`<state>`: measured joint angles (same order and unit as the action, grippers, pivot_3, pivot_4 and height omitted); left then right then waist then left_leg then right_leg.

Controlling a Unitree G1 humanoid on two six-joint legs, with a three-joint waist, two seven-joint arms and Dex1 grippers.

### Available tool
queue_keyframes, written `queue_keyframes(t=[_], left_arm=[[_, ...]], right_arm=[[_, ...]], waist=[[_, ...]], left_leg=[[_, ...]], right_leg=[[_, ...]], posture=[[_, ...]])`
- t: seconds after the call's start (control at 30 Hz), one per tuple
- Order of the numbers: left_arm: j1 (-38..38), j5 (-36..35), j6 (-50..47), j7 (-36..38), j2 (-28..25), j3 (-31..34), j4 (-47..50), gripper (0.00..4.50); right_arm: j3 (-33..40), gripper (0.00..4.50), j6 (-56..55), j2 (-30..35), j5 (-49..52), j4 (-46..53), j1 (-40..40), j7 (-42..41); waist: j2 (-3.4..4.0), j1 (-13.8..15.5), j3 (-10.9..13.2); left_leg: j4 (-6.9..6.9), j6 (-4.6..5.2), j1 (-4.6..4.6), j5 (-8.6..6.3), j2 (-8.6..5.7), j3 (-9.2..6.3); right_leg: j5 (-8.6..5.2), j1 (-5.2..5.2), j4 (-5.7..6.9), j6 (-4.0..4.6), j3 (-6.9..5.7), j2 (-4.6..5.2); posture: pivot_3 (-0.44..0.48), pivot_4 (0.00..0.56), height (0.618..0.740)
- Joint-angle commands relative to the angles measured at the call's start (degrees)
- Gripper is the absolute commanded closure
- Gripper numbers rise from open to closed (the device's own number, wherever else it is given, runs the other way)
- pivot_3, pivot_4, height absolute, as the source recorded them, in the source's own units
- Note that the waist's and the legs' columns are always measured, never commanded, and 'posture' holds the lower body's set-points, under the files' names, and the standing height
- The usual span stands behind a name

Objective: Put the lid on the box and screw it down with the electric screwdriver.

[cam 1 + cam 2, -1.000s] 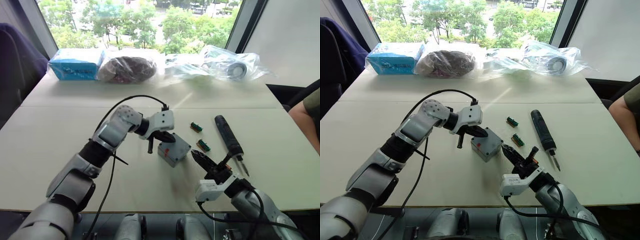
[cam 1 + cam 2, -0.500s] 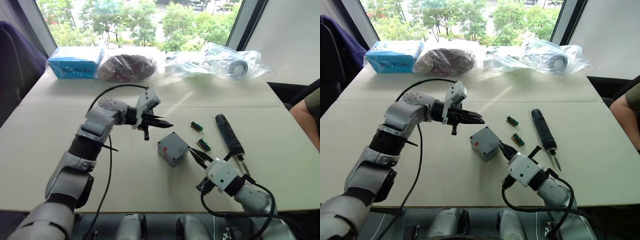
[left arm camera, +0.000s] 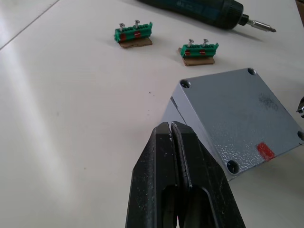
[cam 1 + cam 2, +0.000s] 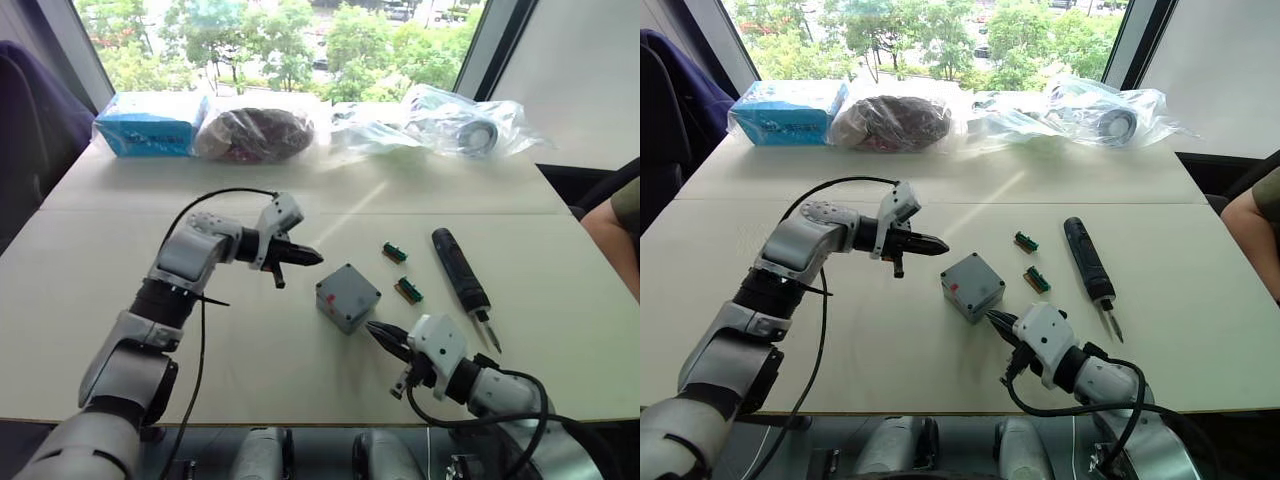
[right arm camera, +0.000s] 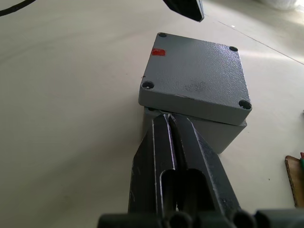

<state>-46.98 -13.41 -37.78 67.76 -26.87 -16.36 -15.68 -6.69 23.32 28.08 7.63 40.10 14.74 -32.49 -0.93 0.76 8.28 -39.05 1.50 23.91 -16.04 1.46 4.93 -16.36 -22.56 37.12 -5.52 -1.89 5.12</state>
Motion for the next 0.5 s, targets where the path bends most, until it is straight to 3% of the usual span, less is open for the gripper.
queue_keyframes(t=[0.03, 0.5], left_arm=[[0.61, 0.54, 1.98, 1.29, -0.11, -1.15, 1.36, 4.50], [1.03, -0.40, 0.17, 0.67, 1.06, -1.31, 3.72, 4.50]], right_arm=[[0.12, 4.47, 1.30, -0.66, 1.07, 2.10, -1.64, 1.14], [-0.59, 4.47, 1.98, -1.48, 1.11, 0.02, -4.57, 2.94]], waist=[[0.00, -0.06, 0.00], [0.01, -0.05, 0.00]], left_leg=[[0.00, 0.00, 0.01, 0.00, 0.00, 0.00], [-0.02, 0.00, 0.18, 0.00, 0.01, 0.00]], right_leg=[[0.00, -0.02, 0.00, 0.00, 0.00, -0.01], [0.07, -0.17, 0.01, -0.12, -0.01, -0.04]], posture=[[0.000, 0.150, 0.740], [0.000, 0.150, 0.740]])
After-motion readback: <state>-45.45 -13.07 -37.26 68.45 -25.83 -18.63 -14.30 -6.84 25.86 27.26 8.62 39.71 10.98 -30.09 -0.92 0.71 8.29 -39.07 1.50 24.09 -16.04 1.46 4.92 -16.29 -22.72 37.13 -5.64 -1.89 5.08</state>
